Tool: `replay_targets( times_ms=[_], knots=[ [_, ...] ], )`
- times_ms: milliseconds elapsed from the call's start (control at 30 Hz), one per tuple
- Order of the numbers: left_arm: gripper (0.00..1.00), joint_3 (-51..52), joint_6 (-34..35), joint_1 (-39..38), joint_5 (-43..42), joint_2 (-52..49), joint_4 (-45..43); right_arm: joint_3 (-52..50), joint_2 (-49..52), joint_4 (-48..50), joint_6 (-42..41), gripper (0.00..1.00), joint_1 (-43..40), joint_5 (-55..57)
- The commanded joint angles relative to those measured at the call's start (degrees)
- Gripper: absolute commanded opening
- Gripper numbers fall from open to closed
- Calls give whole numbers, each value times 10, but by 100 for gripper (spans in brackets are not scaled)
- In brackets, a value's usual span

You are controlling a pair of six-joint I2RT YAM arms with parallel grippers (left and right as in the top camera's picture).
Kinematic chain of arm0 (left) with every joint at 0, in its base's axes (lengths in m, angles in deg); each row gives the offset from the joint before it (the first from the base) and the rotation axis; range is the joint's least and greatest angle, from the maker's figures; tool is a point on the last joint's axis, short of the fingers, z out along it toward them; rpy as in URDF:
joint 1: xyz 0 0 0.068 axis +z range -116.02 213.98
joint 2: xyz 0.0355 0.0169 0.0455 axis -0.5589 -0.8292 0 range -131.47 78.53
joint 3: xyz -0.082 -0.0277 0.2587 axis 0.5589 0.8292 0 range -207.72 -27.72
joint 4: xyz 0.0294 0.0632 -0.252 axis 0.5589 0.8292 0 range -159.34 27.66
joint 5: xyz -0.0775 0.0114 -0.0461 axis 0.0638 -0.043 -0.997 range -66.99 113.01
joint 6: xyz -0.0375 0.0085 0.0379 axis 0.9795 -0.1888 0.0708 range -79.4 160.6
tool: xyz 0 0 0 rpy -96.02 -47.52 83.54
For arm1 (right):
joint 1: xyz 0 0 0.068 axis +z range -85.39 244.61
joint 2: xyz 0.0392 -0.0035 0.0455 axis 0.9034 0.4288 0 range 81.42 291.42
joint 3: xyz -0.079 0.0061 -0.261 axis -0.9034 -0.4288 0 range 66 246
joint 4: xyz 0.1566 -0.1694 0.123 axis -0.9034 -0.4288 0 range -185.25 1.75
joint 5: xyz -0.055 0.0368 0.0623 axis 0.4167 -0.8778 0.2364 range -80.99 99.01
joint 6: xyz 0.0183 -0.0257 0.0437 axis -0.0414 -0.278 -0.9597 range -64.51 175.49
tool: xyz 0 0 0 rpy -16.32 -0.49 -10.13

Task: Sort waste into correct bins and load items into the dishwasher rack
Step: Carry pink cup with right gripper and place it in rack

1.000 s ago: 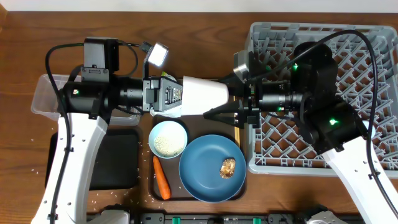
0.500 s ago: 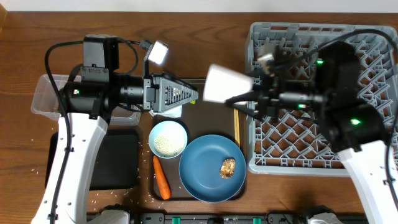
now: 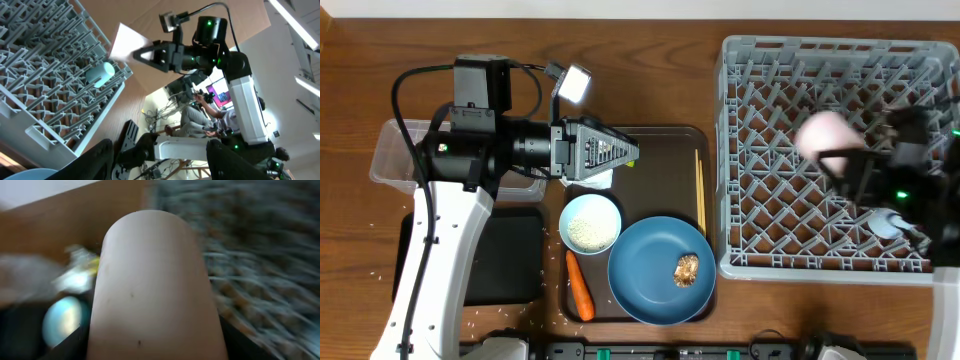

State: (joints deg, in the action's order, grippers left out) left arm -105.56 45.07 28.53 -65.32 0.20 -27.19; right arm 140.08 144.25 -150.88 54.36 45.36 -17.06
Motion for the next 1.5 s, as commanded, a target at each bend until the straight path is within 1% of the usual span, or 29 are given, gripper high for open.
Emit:
replay_targets(
  times_ms=[0,100,200,233,267,367,567,700,933,1033,1167,1267,1333,1467],
  knots=[
    [61,-10,-5,-1,-6,6,0,1,-5,1,-32,44,-64,107],
    [61,-10,-5,-1,-6,6,0,1,-2,7,-83,43,-119,158],
    [61,-10,-5,-1,-6,6,0,1,8,17,-120,42,-156,188],
    [61,-10,-5,-1,-6,6,0,1,17,22,-150,42,-175,207],
    [61,-10,-5,-1,-6,6,0,1,18,22,-155,42,-177,211],
    [61,-10,-5,-1,-6,6,0,1,38,22,-205,41,-197,254],
    [61,-10,-5,-1,-6,6,2,1,89,26,-262,41,-239,308],
    [61,-10,-5,-1,-6,6,4,1,124,32,-271,41,-269,272],
    [61,-10,-5,-1,-6,6,4,1,193,42,-289,41,-292,266],
    [61,-10,-5,-1,-6,6,6,1,222,50,-294,41,-303,232],
    [61,-10,-5,-1,-6,6,6,1,259,54,-324,41,-316,178],
    [61,-10,-5,-1,-6,6,6,1,278,61,-328,40,-321,155],
    [61,-10,-5,-1,-6,6,7,1,285,64,-328,43,-322,151],
    [61,-10,-5,-1,-6,6,10,1,287,61,-332,69,-323,131]
  ],
)
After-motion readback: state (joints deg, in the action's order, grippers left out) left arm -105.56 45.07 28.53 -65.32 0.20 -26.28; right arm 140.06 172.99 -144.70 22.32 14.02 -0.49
